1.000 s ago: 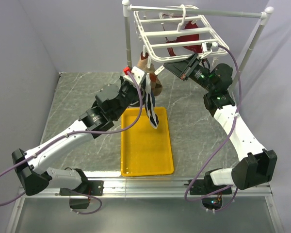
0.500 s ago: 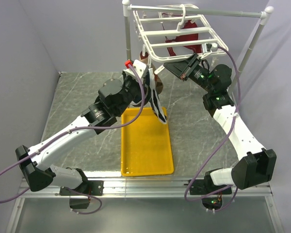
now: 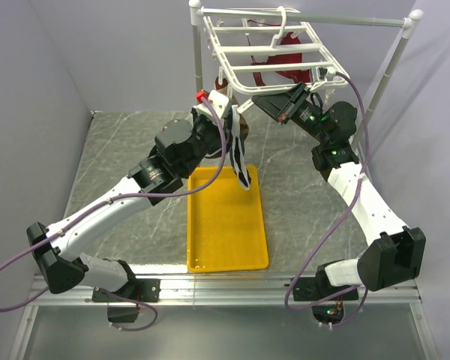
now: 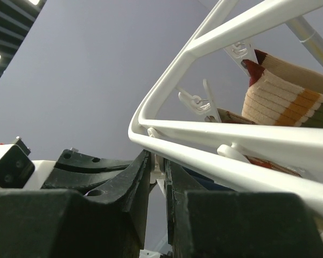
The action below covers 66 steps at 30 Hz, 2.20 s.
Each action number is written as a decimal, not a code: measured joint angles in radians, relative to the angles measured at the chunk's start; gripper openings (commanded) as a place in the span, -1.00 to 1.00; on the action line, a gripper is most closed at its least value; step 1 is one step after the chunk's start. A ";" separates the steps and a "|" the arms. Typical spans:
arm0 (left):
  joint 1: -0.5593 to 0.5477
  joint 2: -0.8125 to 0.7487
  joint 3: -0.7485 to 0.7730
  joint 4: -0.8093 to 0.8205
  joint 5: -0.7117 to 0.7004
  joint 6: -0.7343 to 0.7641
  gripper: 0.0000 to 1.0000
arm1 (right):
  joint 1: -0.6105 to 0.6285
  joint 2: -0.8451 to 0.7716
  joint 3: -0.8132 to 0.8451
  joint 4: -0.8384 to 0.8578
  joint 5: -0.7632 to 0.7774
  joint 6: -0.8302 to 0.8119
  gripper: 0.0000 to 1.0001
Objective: Clip the underwear to the hanger
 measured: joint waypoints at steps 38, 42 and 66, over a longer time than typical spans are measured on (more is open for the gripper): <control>0.003 0.068 0.125 -0.026 0.001 -0.074 -0.99 | 0.012 0.011 -0.010 0.044 0.000 0.023 -1.00; 0.005 0.074 0.129 -0.027 0.001 -0.085 -0.99 | 0.012 0.012 -0.010 0.045 0.000 0.026 -1.00; 0.029 0.100 0.164 -0.064 0.018 -0.174 -0.99 | 0.013 0.031 -0.010 0.085 -0.002 0.056 -0.45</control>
